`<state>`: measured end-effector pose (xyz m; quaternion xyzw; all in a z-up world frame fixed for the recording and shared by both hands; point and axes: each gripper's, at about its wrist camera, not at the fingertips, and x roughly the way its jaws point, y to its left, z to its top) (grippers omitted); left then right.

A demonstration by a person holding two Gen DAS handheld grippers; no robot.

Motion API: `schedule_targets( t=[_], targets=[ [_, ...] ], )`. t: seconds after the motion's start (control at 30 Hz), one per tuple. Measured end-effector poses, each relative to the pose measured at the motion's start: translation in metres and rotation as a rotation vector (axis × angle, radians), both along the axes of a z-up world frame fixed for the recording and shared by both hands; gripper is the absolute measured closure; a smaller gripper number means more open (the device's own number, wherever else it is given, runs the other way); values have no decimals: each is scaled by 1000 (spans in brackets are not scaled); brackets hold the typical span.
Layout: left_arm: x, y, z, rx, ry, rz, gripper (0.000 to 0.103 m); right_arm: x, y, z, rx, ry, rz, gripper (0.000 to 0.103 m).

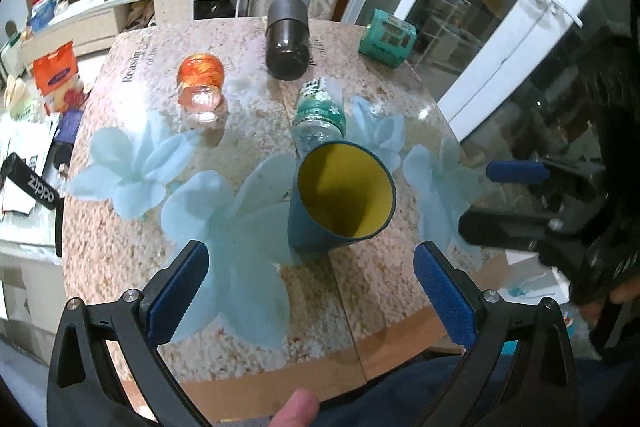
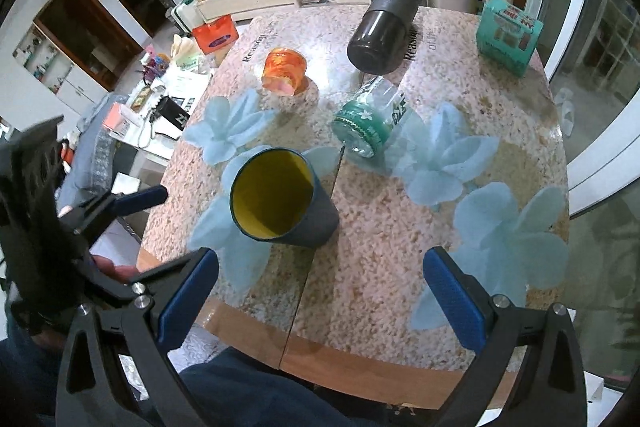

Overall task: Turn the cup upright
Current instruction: 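Set the blue cup upright on the table and open the left gripper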

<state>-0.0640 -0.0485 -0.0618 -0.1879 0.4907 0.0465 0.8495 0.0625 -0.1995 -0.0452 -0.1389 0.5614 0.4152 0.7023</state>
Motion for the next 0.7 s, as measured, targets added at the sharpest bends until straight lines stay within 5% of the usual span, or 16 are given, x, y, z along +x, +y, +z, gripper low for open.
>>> schedule_targets(
  t=[0.33,0.7],
  targets=[
    [-2,31,10,-84,29,27,0,-6,15,10,-16,-13,-71,0],
    [-7,52,20,-66,54,-2,0,-21,27,17,-26,-50,-123,0]
  ],
)
